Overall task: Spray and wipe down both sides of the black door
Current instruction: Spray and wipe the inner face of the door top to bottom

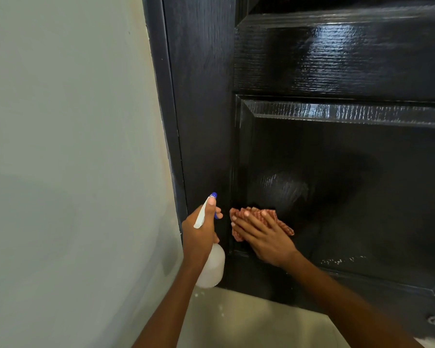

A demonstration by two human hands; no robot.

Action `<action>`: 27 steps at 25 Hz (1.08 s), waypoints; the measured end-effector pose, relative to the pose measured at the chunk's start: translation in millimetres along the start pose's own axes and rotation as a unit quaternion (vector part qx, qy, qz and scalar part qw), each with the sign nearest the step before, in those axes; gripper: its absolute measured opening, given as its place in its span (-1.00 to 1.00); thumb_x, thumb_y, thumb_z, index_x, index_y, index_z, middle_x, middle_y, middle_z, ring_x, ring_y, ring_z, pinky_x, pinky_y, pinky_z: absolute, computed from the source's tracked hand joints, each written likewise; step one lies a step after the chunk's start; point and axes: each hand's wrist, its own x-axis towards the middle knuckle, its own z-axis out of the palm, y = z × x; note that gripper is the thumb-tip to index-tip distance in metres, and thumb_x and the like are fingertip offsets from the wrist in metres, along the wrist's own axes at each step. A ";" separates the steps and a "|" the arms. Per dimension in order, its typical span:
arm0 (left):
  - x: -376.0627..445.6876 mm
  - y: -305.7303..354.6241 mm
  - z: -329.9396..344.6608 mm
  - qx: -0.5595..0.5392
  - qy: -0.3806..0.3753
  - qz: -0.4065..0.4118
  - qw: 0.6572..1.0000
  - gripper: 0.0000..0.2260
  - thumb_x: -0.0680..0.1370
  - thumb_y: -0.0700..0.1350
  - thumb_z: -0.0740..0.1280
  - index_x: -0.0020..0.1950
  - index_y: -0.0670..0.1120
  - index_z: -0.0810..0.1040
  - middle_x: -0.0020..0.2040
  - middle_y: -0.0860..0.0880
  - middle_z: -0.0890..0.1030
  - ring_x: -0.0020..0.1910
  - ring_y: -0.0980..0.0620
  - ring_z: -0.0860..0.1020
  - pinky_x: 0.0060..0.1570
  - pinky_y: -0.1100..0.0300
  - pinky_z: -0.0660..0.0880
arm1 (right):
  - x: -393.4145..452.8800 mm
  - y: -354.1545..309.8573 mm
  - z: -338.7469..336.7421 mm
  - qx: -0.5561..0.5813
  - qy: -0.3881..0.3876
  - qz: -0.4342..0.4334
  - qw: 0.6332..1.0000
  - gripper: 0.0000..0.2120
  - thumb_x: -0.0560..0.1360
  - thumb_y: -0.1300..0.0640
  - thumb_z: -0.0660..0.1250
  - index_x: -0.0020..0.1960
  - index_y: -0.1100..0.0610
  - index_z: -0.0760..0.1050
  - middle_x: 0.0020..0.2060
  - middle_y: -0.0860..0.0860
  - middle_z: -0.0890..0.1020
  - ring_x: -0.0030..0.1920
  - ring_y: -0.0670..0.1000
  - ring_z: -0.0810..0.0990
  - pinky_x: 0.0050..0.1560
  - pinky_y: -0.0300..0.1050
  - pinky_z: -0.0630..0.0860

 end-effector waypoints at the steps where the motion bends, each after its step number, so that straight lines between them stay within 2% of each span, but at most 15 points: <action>1: 1.8 -2.3 -3.3 -0.012 -0.016 -0.002 1.000 -0.43 0.53 0.20 0.31 0.18 -0.32 0.58 -0.16 -0.03 0.65 -0.47 0.05 0.58 -0.56 0.35 0.46 | -7.7 -4.9 8.2 -0.005 -0.025 -0.021 0.999 -0.14 0.43 -0.03 0.48 0.64 0.02 0.20 0.66 0.04 0.10 0.66 0.12 -0.14 0.60 0.22 -0.33; 3: 6.2 -10.4 -12.1 -0.049 -0.066 0.001 0.997 -0.22 0.21 0.43 0.49 0.08 -0.21 0.62 -0.25 0.06 0.69 -0.41 0.07 0.64 -0.53 0.34 0.51 | -21.7 -9.3 17.3 -0.013 -0.071 -0.067 0.995 -0.11 0.41 -0.05 0.50 0.64 0.03 0.20 0.64 0.05 0.12 0.66 0.12 -0.16 0.60 0.19 -0.36; 4: 9.4 -17.6 -17.1 -0.073 -0.100 0.003 0.992 -0.23 0.06 0.47 0.54 -0.01 -0.11 0.68 -0.27 0.11 0.69 -0.37 0.09 0.66 -0.52 0.33 0.54 | -25.7 -10.3 17.2 -0.012 -0.086 -0.077 0.993 -0.11 0.40 -0.06 0.51 0.63 0.02 0.20 0.64 0.05 0.14 0.66 0.12 -0.15 0.60 0.18 -0.37; 5: 12.1 -22.9 -20.5 -0.099 -0.130 0.007 0.986 -0.32 0.00 0.46 0.57 -0.10 0.00 0.74 -0.28 0.12 0.70 -0.33 0.09 0.68 -0.50 0.31 0.56 | -26.0 -10.1 14.8 -0.010 -0.092 -0.075 0.993 -0.11 0.39 -0.06 0.52 0.62 0.02 0.22 0.63 0.05 0.17 0.66 0.12 -0.12 0.60 0.17 -0.36; 6: 12.2 -25.6 -22.9 -0.119 -0.148 0.006 0.982 -0.42 0.01 0.43 0.59 -0.17 0.07 0.76 -0.28 0.12 0.70 -0.31 0.09 0.68 -0.49 0.30 0.57 | -23.5 -8.9 10.4 -0.008 -0.080 -0.062 0.995 -0.12 0.39 -0.06 0.52 0.62 0.02 0.23 0.62 0.04 0.18 0.66 0.11 -0.10 0.61 0.16 -0.35; 8: 7.8 -20.9 -21.8 -0.121 -0.120 -0.007 0.985 -0.46 0.18 0.37 0.53 -0.10 -0.04 0.74 -0.30 0.11 0.69 -0.33 0.03 0.68 -0.50 0.30 0.56 | -8.2 1.8 -4.7 -0.009 -0.027 -0.015 0.999 -0.17 0.45 -0.07 0.46 0.64 0.00 0.21 0.64 0.03 0.15 0.67 0.10 -0.11 0.61 0.17 -0.33; 10: 4.9 -18.4 -17.3 -0.092 -0.067 -0.015 0.993 -0.39 0.28 0.29 0.40 0.01 -0.21 0.59 -0.36 0.12 0.67 -0.39 0.00 0.63 -0.54 0.34 0.51 | 14.5 24.1 -27.7 -0.022 0.026 0.027 0.999 -0.27 0.56 -0.08 0.31 0.66 -0.01 0.15 0.66 0.01 0.10 0.67 0.11 -0.12 0.61 0.21 -0.29; 13: 1.3 -15.1 -12.5 -0.071 -0.057 0.020 0.996 -0.23 0.20 0.44 0.46 0.03 -0.21 0.56 -0.30 0.10 0.69 -0.40 0.12 0.64 -0.51 0.36 0.52 | 43.3 48.5 -54.8 -0.025 0.086 0.101 0.991 -0.39 0.65 -0.09 0.17 0.67 -0.02 0.15 0.66 0.00 0.11 0.67 0.13 -0.04 0.62 0.25 -0.17; 14: 1.3 -14.5 -11.2 -0.061 -0.051 0.020 0.997 -0.29 0.30 0.37 0.44 0.06 -0.25 0.56 -0.25 0.04 0.69 -0.40 0.14 0.64 -0.50 0.37 0.52 | 48.9 49.0 -57.8 -0.022 0.093 0.121 0.988 -0.40 0.66 -0.09 0.16 0.67 -0.02 0.15 0.66 0.00 0.12 0.67 0.13 -0.04 0.62 0.26 -0.16; 16: 1.5 -11.6 -8.7 -0.035 -0.010 -0.008 0.999 -0.57 0.58 0.11 0.29 0.08 -0.28 0.56 -0.13 -0.12 0.64 -0.45 0.14 0.61 -0.52 0.38 0.49 | 50.2 42.2 -55.1 -0.017 0.099 0.134 0.986 -0.40 0.67 -0.09 0.16 0.67 -0.02 0.14 0.66 0.00 0.13 0.67 0.15 -0.04 0.61 0.28 -0.15; 17: 1.4 -10.1 -7.8 -0.017 0.005 -0.018 1.000 -0.66 0.64 0.03 0.22 0.07 -0.25 0.56 -0.12 -0.12 0.63 -0.48 0.13 0.59 -0.54 0.37 0.47 | 46.1 36.8 -49.4 -0.011 0.091 0.125 0.988 -0.38 0.66 -0.09 0.19 0.67 -0.01 0.14 0.66 0.01 0.14 0.67 0.16 -0.04 0.61 0.29 -0.16; 19: -0.4 -10.7 -8.3 0.002 0.014 -0.033 0.999 -0.69 0.66 0.03 0.20 0.02 -0.19 0.57 -0.15 -0.09 0.62 -0.49 0.08 0.57 -0.56 0.35 0.46 | 27.3 24.6 -31.8 0.010 0.043 0.077 0.996 -0.29 0.59 -0.08 0.28 0.67 0.00 0.12 0.67 0.03 0.11 0.67 0.16 -0.05 0.60 0.29 -0.21; 24: -6.4 -25.1 -18.2 0.023 0.085 -0.106 0.990 -0.59 0.60 0.25 0.20 -0.08 -0.06 0.60 -0.10 -0.08 0.67 -0.32 -0.08 0.58 -0.48 0.20 0.50 | -23.3 -14.9 24.0 0.003 -0.131 -0.092 0.987 -0.13 0.44 0.00 0.45 0.65 0.05 0.15 0.66 0.08 0.07 0.66 0.16 -0.20 0.59 0.22 -0.37; 27: -13.0 -35.6 -32.1 0.014 0.093 -0.120 0.988 -0.54 0.58 0.28 0.16 -0.08 -0.07 0.61 -0.10 -0.10 0.67 -0.30 -0.09 0.59 -0.41 0.15 0.53 | -25.8 -29.9 39.0 -0.007 -0.140 -0.128 0.982 -0.16 0.48 0.02 0.44 0.65 0.07 0.13 0.66 0.09 -0.02 0.65 0.17 -0.26 0.58 0.21 -0.40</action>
